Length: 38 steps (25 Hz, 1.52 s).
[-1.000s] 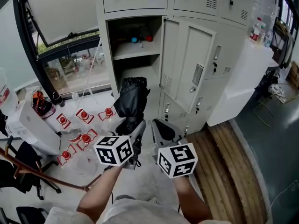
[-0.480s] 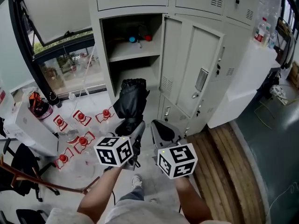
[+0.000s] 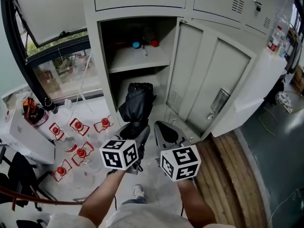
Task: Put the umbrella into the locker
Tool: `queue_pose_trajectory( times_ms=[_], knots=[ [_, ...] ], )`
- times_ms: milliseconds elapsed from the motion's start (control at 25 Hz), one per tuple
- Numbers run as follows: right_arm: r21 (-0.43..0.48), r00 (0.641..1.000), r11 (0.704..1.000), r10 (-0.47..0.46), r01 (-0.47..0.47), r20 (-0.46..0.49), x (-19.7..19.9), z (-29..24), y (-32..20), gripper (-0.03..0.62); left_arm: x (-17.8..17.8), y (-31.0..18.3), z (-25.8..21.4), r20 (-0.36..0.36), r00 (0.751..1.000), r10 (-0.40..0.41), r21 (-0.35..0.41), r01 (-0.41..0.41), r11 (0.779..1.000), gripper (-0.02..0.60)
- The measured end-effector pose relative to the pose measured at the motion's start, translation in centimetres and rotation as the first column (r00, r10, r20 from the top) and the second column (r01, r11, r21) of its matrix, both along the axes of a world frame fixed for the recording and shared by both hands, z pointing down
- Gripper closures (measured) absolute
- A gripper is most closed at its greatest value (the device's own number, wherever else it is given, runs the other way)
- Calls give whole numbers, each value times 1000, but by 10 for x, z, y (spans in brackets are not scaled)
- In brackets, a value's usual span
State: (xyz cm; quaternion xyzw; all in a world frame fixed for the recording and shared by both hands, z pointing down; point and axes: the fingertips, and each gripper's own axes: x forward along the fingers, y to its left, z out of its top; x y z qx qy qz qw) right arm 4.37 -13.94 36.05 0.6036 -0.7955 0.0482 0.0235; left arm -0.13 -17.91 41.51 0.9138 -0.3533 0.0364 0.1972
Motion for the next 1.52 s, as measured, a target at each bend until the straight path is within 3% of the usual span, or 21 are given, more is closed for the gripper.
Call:
queue_pose_trajectory(
  times_ms=[520,920,1280,1520],
  knots=[
    [1,999,999,32,-32,0,0,-8,-78,591,13,-69,13,41,997,72,-40,-70,997,327],
    [15,999,999,45,-45,-11,-9,-14,-100,591,16,-94,18,97,987,124,-52,-120,991,327],
    [29,1000,1000,2,-2,6,-3,-14,-114,591,19,-116,15,199,976,90,-21,-88,996,327],
    [39,998,997,-62,62,6,11,-18,-129,591,31,-137,14,290,955,63,-3,-65,998,327]
  ],
)
